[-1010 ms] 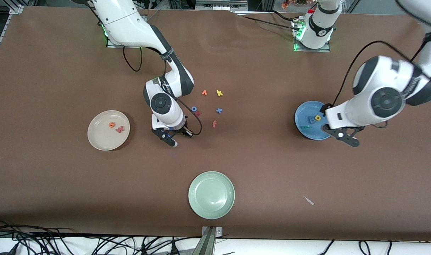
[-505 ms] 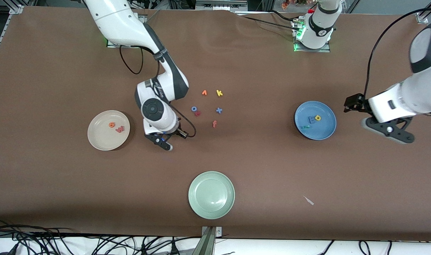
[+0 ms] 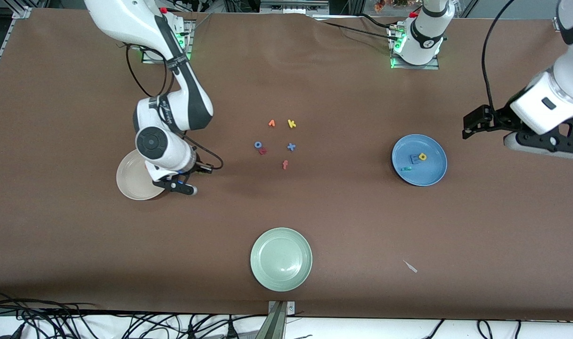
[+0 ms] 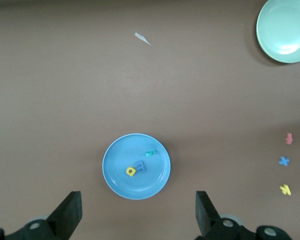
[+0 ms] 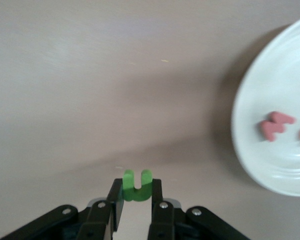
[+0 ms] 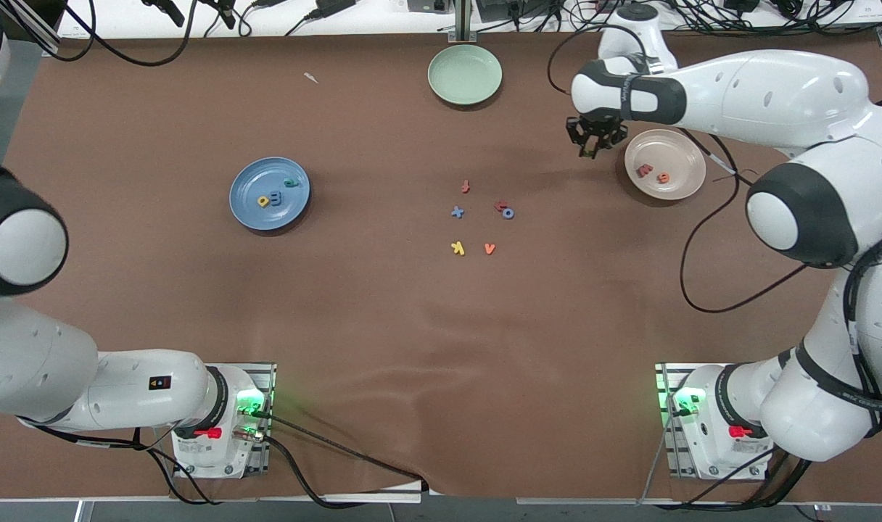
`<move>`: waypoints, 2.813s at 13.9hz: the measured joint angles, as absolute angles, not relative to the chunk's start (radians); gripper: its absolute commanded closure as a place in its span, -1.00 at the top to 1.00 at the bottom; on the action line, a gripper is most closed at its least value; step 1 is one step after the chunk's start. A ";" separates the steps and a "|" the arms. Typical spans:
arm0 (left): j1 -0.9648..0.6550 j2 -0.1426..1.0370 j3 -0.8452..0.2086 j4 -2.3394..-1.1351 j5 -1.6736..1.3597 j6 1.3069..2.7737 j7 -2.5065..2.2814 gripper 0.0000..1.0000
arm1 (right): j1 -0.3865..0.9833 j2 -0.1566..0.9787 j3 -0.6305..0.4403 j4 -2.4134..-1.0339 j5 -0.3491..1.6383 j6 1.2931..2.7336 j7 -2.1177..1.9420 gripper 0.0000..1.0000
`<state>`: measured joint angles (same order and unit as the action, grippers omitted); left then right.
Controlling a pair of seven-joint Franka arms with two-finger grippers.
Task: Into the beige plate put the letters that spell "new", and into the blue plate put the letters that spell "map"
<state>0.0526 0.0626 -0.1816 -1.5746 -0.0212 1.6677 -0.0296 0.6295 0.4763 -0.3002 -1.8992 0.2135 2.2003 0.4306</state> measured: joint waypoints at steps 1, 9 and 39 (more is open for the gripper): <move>0.041 0.011 -0.163 -1.651 -0.021 1.697 -0.033 1.00 | 0.630 0.453 -0.325 -1.945 0.213 2.210 0.381 -1.00; 0.036 -0.059 -0.121 -1.753 -0.021 1.703 -0.033 1.00 | 0.627 0.419 -0.469 -2.037 0.213 2.214 0.188 -0.82; 0.017 -0.036 -0.138 -1.697 -0.021 1.617 -0.033 1.00 | 0.620 0.393 -0.510 -1.370 0.210 1.422 0.089 1.00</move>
<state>0.0167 -0.0355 -0.1376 -1.6974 -0.0213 1.6174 -0.0326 0.6203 0.3930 -0.5105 -1.3695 0.2100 1.4221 0.0886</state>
